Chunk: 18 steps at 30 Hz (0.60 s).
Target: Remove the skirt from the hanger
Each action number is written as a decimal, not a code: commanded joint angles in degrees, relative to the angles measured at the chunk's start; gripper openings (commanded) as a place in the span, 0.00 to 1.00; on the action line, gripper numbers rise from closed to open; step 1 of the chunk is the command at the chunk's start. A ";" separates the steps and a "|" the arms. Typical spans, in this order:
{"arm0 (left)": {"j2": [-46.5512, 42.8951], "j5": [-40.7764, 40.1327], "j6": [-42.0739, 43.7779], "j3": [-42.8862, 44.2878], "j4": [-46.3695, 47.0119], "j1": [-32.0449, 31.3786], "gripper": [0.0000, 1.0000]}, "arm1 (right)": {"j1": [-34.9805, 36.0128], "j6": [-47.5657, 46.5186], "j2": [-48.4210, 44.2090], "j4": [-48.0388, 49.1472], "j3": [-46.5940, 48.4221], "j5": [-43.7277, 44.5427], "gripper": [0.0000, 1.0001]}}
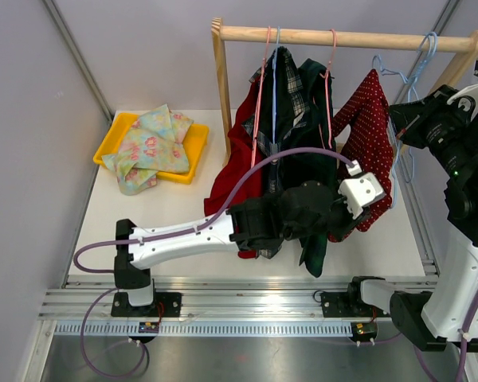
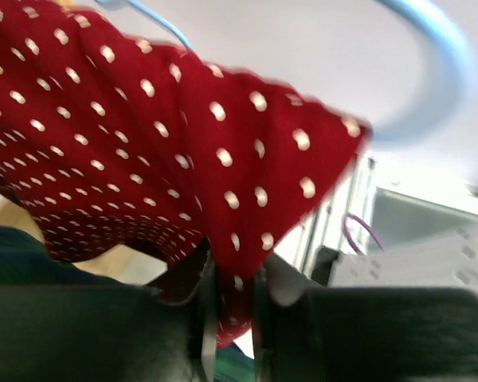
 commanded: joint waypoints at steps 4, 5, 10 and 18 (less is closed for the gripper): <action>-4.39 -0.85 -1.67 -3.97 0.44 -2.85 0.25 | 0.05 -1.64 0.04 5.62 2.58 2.03 0.00; -4.30 -0.76 -1.67 -3.88 0.44 -2.85 0.26 | 0.05 -1.73 -0.22 5.70 2.41 2.12 0.00; -3.51 -2.25 -1.94 -3.35 1.58 -2.85 0.00 | 0.05 -1.82 -0.84 5.44 2.05 2.65 0.00; -5.26 -1.03 -2.46 -8.87 7.91 -3.20 0.00 | 0.05 -1.99 -0.93 5.70 1.35 3.09 0.00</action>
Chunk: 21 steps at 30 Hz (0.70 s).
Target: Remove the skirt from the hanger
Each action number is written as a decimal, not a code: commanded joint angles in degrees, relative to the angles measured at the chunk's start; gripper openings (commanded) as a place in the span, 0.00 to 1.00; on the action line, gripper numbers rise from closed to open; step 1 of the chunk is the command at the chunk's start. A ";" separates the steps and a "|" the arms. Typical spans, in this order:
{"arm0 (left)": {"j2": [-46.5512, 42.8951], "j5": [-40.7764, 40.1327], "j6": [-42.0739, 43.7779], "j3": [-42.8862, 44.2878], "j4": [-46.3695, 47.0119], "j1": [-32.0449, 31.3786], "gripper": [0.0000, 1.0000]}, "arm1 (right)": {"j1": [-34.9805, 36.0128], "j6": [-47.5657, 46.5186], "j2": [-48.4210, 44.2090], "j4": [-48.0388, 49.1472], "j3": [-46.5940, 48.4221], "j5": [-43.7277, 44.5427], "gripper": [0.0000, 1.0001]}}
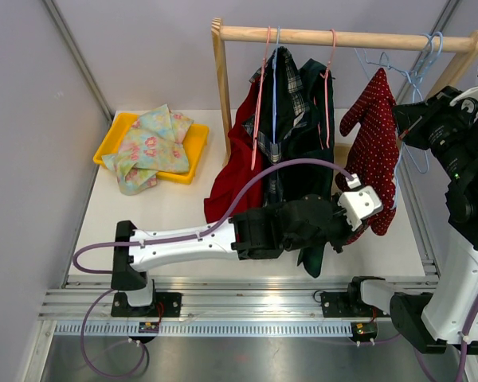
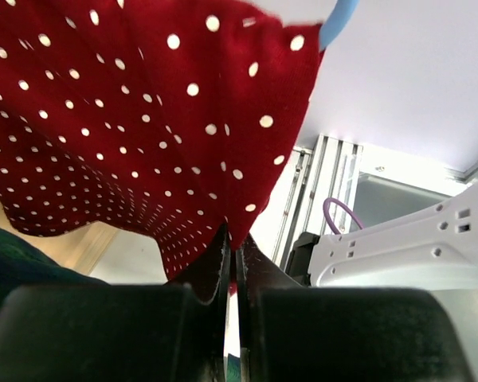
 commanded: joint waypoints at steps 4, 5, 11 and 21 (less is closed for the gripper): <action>-4.44 0.52 -2.21 -7.50 5.44 -3.65 0.00 | 0.05 -0.99 1.26 6.12 2.40 1.58 0.00; -5.05 -0.01 -2.38 -9.52 5.62 -4.88 0.00 | 0.05 -0.99 1.79 6.21 2.84 1.84 0.00; -11.38 -4.50 -11.95 -27.19 5.88 -15.60 0.00 | 0.05 -1.95 7.24 5.59 8.20 2.90 0.00; -14.98 -21.97 -29.87 -28.53 -14.39 -32.21 0.00 | -0.04 -1.95 12.60 9.80 8.65 3.43 0.00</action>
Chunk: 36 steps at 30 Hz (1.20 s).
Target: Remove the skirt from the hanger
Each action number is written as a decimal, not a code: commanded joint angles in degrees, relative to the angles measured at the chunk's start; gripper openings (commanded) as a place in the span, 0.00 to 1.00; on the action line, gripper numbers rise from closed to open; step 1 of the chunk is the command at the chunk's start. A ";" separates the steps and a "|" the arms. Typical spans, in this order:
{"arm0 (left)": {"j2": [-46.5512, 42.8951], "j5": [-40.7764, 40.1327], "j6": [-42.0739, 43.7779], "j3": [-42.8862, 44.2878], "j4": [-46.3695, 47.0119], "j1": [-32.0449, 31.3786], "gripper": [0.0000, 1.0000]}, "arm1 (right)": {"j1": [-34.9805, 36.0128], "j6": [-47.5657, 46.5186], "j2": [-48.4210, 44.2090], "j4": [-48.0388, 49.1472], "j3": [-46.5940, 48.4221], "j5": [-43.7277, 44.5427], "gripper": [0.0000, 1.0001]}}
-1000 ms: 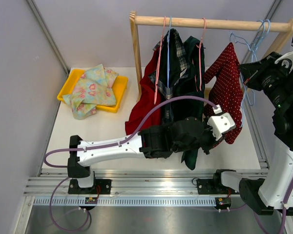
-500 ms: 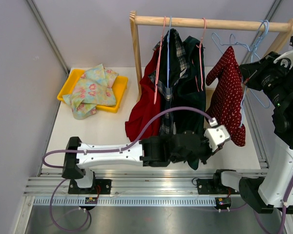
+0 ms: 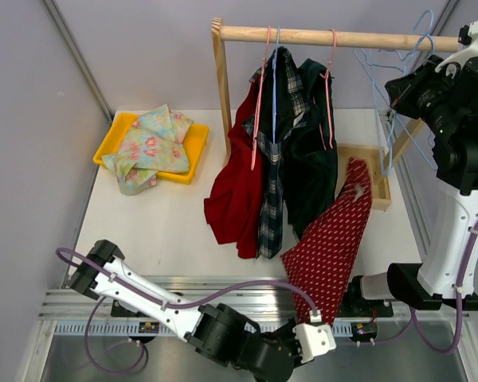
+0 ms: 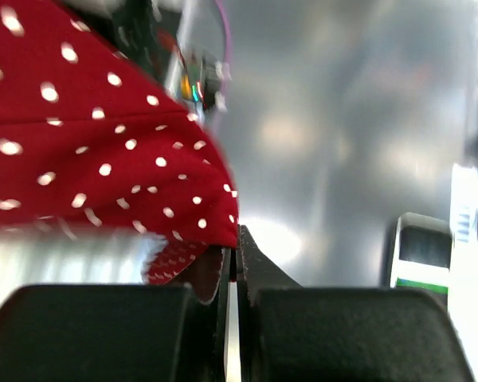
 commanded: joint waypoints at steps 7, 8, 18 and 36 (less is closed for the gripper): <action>-6.02 -15.13 -16.66 2.52 -22.24 -6.52 0.00 | -0.28 -0.23 8.38 9.13 7.70 1.26 0.00; -6.46 -15.84 -17.28 2.61 -23.49 -6.87 0.00 | -0.28 -0.05 8.99 9.31 7.78 0.74 0.00; -12.26 -27.53 -27.56 7.88 -46.86 -6.18 0.00 | -0.28 0.48 6.98 13.18 -4.94 -1.29 0.00; -22.37 -28.03 21.45 27.83 -29.44 42.49 0.00 | -0.28 0.22 -5.49 14.23 -19.36 7.41 1.00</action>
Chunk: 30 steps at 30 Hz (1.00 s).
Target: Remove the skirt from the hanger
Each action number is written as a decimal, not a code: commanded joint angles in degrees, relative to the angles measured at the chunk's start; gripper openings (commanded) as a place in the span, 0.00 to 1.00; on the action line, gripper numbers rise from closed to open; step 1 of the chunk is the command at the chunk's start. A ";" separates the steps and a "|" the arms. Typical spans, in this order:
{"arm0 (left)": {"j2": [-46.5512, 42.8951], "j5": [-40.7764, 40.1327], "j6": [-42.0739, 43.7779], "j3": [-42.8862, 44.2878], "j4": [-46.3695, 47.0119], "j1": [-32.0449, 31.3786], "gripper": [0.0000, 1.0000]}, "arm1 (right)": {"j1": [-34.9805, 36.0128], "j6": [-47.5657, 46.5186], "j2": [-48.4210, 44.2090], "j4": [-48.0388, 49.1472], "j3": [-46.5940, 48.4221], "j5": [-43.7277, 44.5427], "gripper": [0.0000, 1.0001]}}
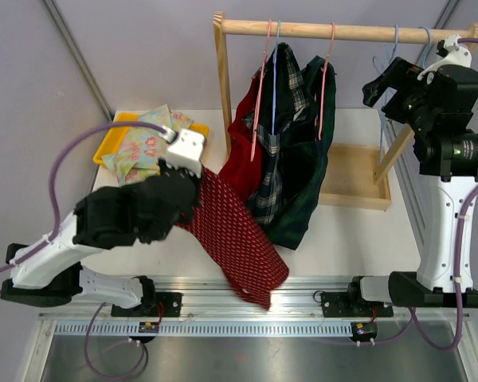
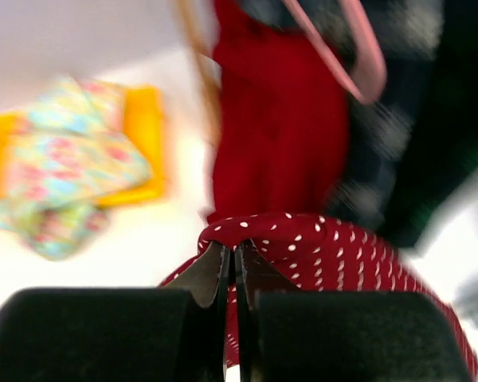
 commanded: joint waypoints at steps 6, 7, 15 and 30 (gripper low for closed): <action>7.64 18.07 29.04 20.29 22.49 34.52 0.00 | -0.17 0.13 -8.94 5.31 -8.24 4.53 1.00; 11.76 18.78 29.65 22.93 22.93 37.07 0.00 | -0.17 0.13 -9.20 5.14 -8.59 4.44 1.00; 27.16 31.09 24.04 37.88 32.50 61.17 0.00 | -0.17 0.57 -14.39 7.15 -15.00 2.60 1.00; 33.39 30.57 2.78 7.20 32.37 73.30 0.99 | -0.17 0.66 -22.83 8.92 -10.27 -3.54 0.99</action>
